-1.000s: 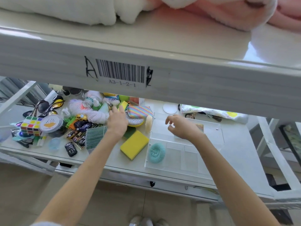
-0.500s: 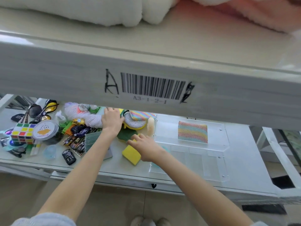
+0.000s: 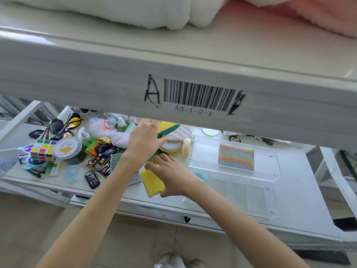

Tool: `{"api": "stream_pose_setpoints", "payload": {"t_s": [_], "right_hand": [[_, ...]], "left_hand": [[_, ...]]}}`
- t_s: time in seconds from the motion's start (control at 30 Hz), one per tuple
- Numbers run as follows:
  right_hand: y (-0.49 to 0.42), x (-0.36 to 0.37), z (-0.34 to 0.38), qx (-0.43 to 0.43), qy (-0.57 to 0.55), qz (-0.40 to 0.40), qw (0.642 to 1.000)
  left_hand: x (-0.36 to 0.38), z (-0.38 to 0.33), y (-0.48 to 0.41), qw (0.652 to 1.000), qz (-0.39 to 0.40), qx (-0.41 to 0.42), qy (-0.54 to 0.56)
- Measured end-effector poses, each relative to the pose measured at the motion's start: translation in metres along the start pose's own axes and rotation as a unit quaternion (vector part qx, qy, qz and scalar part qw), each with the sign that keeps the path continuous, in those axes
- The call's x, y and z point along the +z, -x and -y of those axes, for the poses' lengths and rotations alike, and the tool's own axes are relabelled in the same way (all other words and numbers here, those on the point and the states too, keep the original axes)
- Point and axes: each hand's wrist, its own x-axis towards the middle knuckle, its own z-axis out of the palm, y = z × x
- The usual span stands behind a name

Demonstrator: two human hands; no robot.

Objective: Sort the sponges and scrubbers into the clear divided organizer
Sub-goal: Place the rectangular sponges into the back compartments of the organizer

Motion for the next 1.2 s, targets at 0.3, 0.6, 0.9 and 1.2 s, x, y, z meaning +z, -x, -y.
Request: {"api": "stream_pose_setpoints", "payload": {"t_s": [0.3,0.6,0.9,1.2], "right_hand": [[0.144,-0.062,-0.097,0.238,-0.010,0.027,0.971],[0.180,-0.059,-0.178,0.412,-0.078,0.011,0.908],[0.158,-0.038,-0.183,0.357,-0.133,0.001,0.925],[0.109,-0.046,-0.174,0.330,-0.145,0.009,0.933]], "left_hand": [[0.035,-0.086,-0.006,0.977,0.053,0.204,0.007],[0.097,-0.091,-0.018,0.965,0.077,0.243,-0.066],[0.089,-0.070,-0.017,0.966,0.130,0.222,0.000],[0.065,-0.019,-0.054,0.990,0.131,-0.051,-0.030]]}}
